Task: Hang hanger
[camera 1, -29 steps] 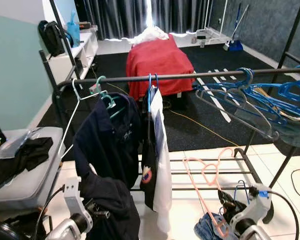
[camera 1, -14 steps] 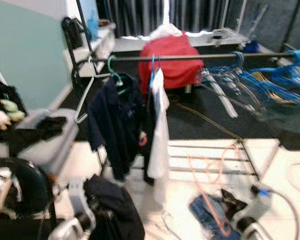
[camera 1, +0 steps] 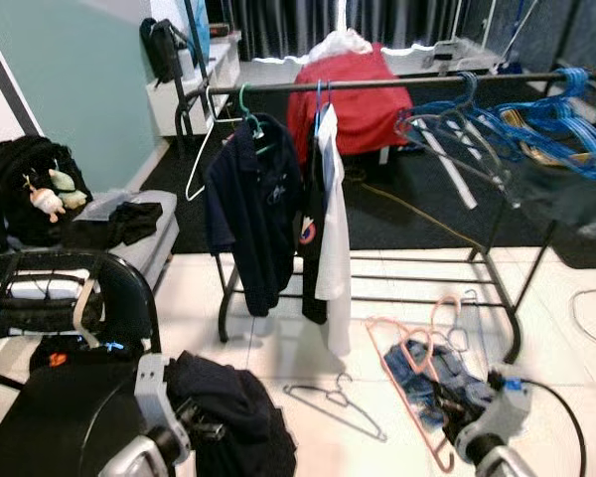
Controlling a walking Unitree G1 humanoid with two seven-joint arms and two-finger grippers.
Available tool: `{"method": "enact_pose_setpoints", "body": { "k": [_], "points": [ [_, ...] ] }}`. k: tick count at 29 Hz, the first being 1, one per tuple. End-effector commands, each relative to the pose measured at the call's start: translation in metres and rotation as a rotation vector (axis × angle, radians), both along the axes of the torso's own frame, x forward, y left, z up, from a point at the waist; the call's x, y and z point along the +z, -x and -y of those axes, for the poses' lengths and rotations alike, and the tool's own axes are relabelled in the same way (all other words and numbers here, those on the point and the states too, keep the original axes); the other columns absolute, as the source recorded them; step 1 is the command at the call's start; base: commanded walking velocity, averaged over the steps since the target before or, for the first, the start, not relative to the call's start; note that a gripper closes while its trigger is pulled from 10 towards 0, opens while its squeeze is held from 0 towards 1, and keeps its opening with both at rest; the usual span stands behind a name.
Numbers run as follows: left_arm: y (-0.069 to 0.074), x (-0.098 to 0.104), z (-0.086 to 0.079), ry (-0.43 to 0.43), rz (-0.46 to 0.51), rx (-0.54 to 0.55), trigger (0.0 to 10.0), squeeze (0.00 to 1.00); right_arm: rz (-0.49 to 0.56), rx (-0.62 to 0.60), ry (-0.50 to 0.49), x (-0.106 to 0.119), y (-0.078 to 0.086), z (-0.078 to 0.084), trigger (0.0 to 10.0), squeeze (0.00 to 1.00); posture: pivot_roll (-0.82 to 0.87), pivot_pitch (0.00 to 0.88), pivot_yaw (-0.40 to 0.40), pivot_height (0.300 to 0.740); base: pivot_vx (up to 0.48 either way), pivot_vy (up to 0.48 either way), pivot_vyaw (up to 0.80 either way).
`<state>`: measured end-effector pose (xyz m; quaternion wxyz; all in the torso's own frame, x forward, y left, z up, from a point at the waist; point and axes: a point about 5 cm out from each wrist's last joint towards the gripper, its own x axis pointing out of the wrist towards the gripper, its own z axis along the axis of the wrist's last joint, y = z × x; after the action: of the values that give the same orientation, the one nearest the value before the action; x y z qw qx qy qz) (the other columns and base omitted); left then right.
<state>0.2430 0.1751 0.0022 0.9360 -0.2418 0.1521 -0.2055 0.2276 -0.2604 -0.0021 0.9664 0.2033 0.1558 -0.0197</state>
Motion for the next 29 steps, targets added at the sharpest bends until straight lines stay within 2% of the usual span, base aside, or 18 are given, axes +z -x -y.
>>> {"method": "enact_pose_setpoints", "body": {
  "k": [1, 9, 19, 29],
  "points": [
    [0.0043, -0.0022, -0.0051, 0.007, -0.006, 0.010, 10.0, 0.00, -0.001, 0.026, -0.017, -0.0028, -0.0013, -0.0087, 10.0, 0.00, -0.13, 0.000, 0.035, 0.710, 0.000, 0.000, 0.78],
    [0.0049, -0.0034, -0.0045, 0.012, -0.013, -0.010, 10.0, 0.00, 0.002, 0.052, -0.006, -0.0037, -0.0006, -0.0104, 10.0, 0.00, -0.12, 0.000, 0.038, 0.710, 0.000, 0.000, 0.79],
    [0.0051, -0.0092, -0.0050, -0.070, -0.038, 0.000, 10.0, 0.00, -0.005, 0.075, 0.001, -0.0062, 0.0002, -0.0127, 10.0, 0.00, -0.12, 0.000, 0.041, 0.710, 0.000, 0.000, 0.79],
    [0.0055, -0.0093, -0.0052, -0.078, -0.039, -0.002, 10.0, 0.00, -0.002, 0.083, 0.002, -0.0057, 0.0001, -0.0137, 10.0, 0.00, -0.12, 0.000, 0.042, 0.710, 0.000, 0.000, 0.79]
  ]
}}
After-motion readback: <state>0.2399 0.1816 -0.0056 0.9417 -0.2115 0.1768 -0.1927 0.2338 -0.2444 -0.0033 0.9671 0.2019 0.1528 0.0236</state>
